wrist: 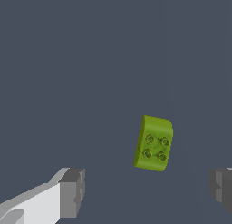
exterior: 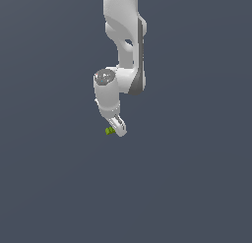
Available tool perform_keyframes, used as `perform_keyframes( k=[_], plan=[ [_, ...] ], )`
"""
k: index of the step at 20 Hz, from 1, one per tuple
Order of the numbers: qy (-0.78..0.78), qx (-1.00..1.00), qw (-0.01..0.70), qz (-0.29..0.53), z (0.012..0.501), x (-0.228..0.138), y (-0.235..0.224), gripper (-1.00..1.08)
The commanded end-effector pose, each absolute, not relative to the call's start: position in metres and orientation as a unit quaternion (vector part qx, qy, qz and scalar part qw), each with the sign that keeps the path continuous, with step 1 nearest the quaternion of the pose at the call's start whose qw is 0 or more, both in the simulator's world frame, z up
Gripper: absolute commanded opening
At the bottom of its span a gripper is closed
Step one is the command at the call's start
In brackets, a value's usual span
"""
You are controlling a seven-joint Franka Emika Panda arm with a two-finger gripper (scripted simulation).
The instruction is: Pick up the object and move it to a goal position.
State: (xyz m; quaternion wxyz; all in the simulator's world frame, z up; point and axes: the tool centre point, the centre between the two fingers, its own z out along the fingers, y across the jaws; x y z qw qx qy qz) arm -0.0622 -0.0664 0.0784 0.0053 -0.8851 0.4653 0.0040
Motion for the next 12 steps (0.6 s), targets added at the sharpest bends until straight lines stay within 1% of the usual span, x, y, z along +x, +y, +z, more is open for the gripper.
perform_keyframes(
  k=[1, 12],
  plan=[
    [0.493, -0.87, 0.004, 0.003, 0.073, -0.068, -0.071, 1.0],
    [0.546, -0.838, 0.0, 0.0, 0.063, -0.079, -0.082, 1.0]
  ],
)
